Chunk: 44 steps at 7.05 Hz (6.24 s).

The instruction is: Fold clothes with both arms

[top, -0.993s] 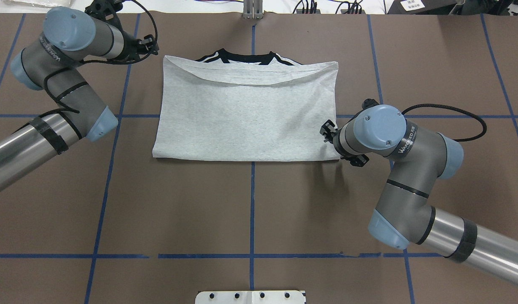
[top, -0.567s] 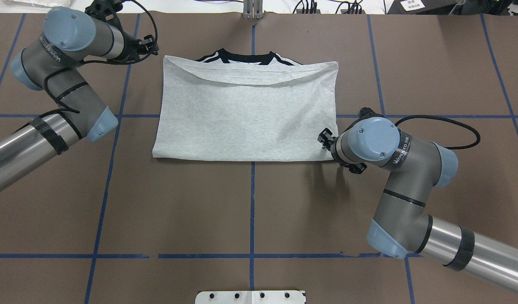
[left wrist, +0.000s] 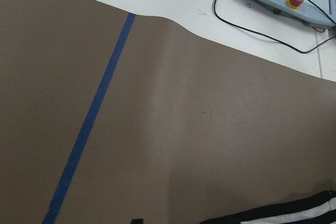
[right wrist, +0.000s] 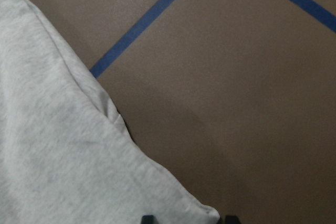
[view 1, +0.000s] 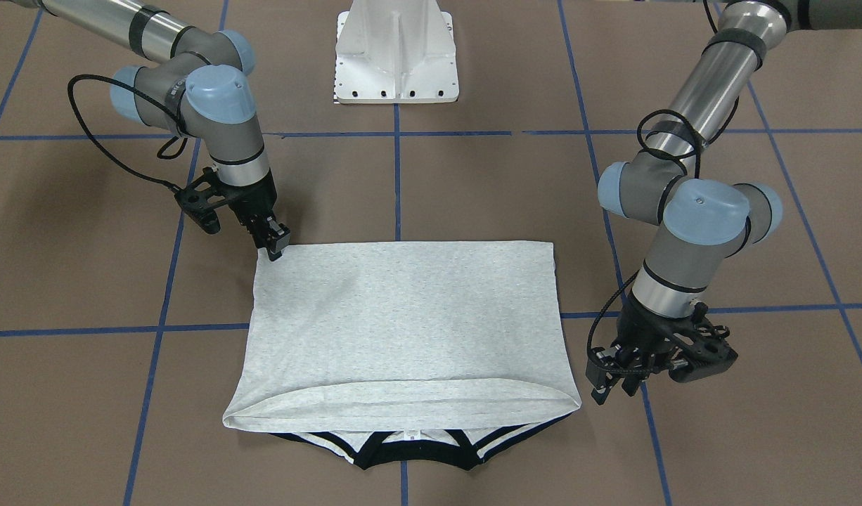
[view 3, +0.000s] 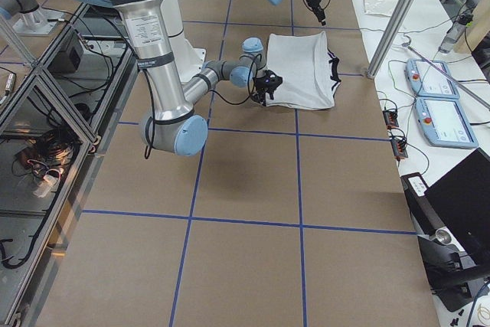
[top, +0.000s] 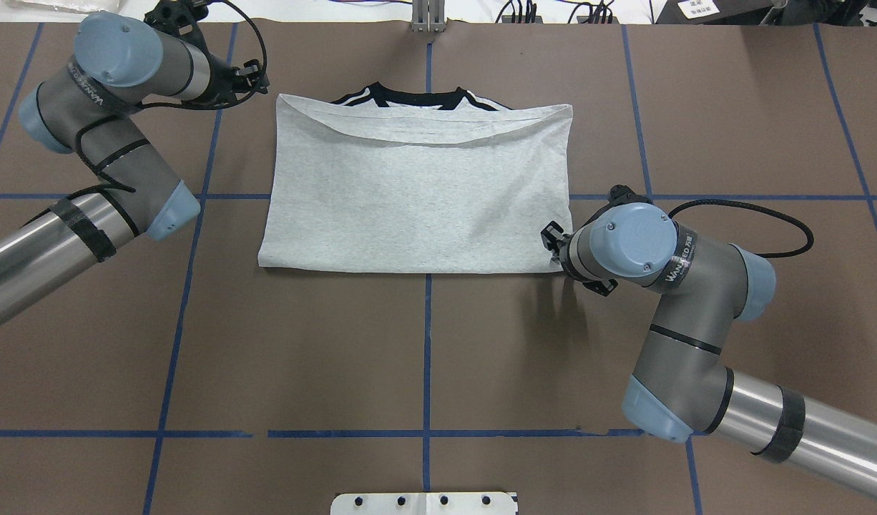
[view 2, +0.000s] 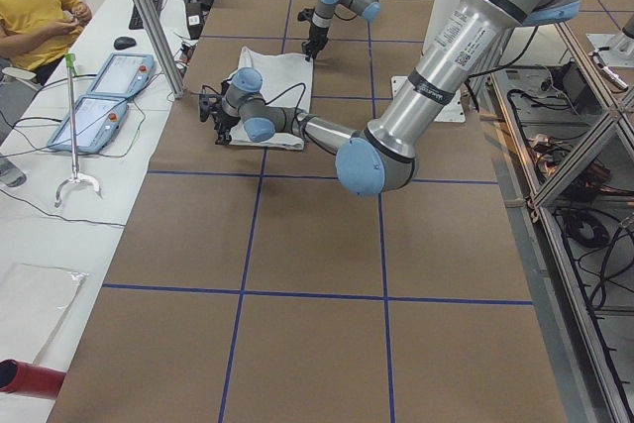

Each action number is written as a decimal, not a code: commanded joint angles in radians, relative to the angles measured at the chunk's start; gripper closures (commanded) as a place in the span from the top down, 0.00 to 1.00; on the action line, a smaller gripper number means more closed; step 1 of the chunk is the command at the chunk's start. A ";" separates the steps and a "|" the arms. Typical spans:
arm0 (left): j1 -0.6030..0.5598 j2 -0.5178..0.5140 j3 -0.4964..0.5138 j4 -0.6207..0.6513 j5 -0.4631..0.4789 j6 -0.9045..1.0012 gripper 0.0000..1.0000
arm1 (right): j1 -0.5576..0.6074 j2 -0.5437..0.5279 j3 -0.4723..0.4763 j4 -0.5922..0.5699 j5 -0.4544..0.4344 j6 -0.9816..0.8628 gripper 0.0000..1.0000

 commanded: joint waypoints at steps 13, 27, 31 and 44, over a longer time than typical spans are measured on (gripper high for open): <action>0.222 0.380 -0.566 0.020 -0.177 -0.380 0.70 | -0.339 -0.320 0.523 -0.086 0.320 0.146 1.00; 0.246 0.245 -0.470 0.248 -0.011 -0.280 0.00 | -0.077 -0.174 0.396 -0.084 0.278 0.131 1.00; 0.066 -0.081 0.012 0.075 -0.011 -0.231 0.00 | -0.072 -0.159 0.387 -0.081 0.244 0.129 1.00; 0.042 0.109 -0.261 -0.005 -0.116 -0.205 0.65 | -0.222 0.083 0.274 -0.320 -0.021 -0.437 1.00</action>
